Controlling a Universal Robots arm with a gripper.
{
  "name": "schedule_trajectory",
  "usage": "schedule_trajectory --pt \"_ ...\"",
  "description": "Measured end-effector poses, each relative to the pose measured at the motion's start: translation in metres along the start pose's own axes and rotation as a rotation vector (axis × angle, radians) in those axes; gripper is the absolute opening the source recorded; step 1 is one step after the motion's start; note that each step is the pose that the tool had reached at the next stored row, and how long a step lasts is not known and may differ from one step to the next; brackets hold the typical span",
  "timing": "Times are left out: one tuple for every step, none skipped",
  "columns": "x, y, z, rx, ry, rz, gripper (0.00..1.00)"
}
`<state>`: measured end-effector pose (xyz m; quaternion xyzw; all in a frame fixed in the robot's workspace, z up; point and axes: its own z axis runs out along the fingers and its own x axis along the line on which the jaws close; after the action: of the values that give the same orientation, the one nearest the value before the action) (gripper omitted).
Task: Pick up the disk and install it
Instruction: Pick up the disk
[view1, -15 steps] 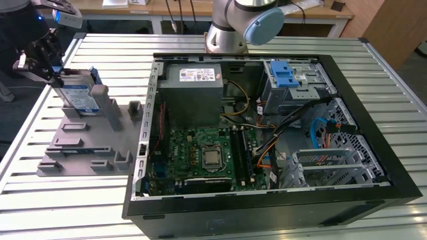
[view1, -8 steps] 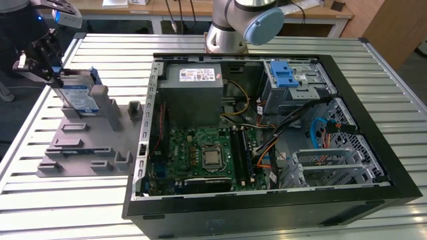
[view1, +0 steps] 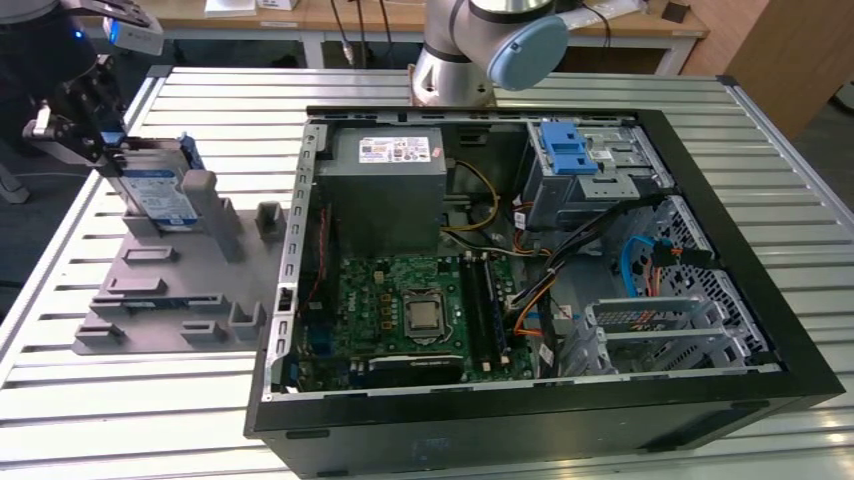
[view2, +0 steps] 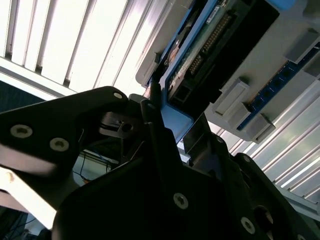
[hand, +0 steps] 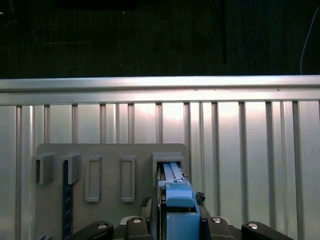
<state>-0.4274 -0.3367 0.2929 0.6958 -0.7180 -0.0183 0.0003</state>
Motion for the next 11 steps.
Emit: schedule_trajectory --pt "0.0 0.0 0.0001 0.0001 -0.0001 0.0 0.44" --pt "0.0 0.0 0.0 0.0001 -0.0001 0.0 0.44" --pt "0.0 0.0 0.0 0.0001 0.0 0.0 0.42" --pt "0.0 0.0 0.0 0.0 0.0 0.0 0.42" --pt "0.0 0.0 0.0 0.0 0.0 0.0 0.36" --pt "0.0 0.0 0.0 0.0 0.0001 0.0 0.36" --pt "0.0 0.0 0.0 0.0 0.0001 0.0 0.36" --pt "0.0 0.0 0.0 0.0 0.0001 0.0 0.36" --pt "0.0 0.0 -0.0002 0.0 0.0001 0.0 0.36" --pt "0.0 0.0 -0.001 -0.0004 0.0002 0.0 0.36" --pt "-0.0001 0.0001 -0.0023 -0.0002 0.0002 0.0 0.36"
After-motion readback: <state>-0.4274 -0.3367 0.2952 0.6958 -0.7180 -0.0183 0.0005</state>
